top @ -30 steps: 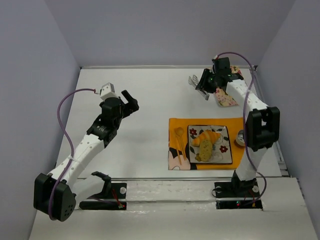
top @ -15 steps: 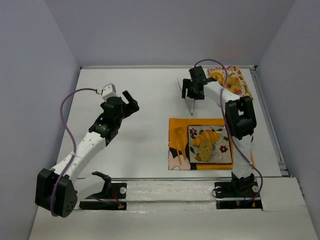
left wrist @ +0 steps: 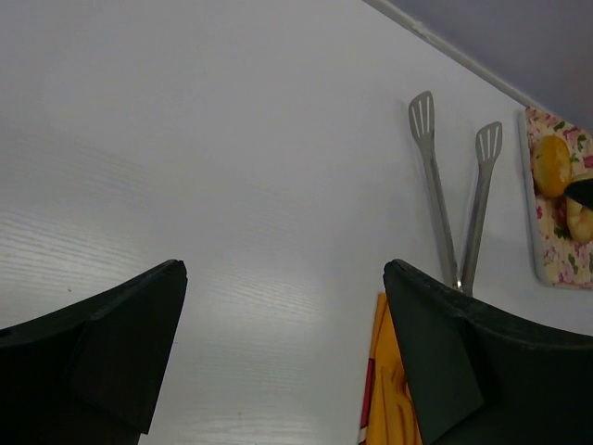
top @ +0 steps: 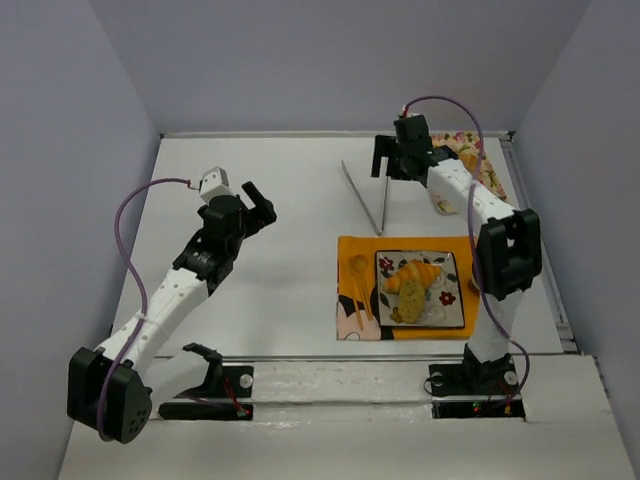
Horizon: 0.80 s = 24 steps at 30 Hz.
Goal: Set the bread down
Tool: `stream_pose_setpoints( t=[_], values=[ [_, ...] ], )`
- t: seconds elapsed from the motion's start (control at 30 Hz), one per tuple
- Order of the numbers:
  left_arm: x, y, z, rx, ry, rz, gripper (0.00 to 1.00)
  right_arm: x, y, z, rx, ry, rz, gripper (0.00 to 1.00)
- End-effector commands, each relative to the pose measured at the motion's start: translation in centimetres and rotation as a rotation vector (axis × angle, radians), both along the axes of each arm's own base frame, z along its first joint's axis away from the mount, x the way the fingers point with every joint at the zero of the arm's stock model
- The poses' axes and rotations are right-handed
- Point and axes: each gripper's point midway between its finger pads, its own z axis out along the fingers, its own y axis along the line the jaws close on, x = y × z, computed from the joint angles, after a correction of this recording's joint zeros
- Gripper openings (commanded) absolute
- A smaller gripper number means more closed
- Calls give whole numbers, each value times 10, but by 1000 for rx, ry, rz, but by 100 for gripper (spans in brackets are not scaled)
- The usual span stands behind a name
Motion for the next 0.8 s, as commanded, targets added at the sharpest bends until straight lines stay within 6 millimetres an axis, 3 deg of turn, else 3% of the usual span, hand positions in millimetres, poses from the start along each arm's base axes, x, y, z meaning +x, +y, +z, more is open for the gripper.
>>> stream_pose_setpoints(
  t=[0.0, 0.03, 0.07, 0.1, 0.13, 0.17, 0.3, 0.37, 0.4, 0.43, 0.5, 0.67, 0.77],
  values=[
    [-5, 18, 37, -25, -100, 82, 99, -32, -30, 98, 23, -214, -96, 100],
    [-8, 23, 42, -32, -116, 100, 99, -44, -38, 100, 22, -221, -119, 100],
    [-10, 27, 42, -32, -121, 120, 99, -64, -50, 128, 58, -292, -173, 100],
    [-15, 29, 36, -28, -98, 128, 99, -86, -60, 97, 37, -236, -190, 100],
    [-18, 31, 36, -36, -103, 131, 99, -100, -65, 94, 66, -242, -226, 100],
    [-20, 30, 36, -59, -107, 135, 99, -129, -78, 85, 79, -249, -266, 100],
    [-24, 29, 28, -80, -106, 128, 99, -187, -97, 52, 160, -250, -346, 100],
    [-25, 29, 26, -78, -96, 131, 99, -204, -105, 46, 169, -265, -362, 100],
    [-26, 30, 23, -79, -89, 134, 99, -213, -110, 56, 192, -316, -371, 100],
    [-26, 29, 19, -80, -78, 133, 99, -221, -114, 46, 191, -312, -385, 100],
    [-27, 23, 15, -95, -65, 107, 99, -230, -123, 58, 215, -379, -408, 100],
    [-28, 21, 1, -93, -27, 99, 99, -239, -131, 70, 203, -443, -402, 100],
    [-27, 21, 3, -95, -32, 104, 99, -239, -132, 76, 179, -453, -385, 100]
  ],
)
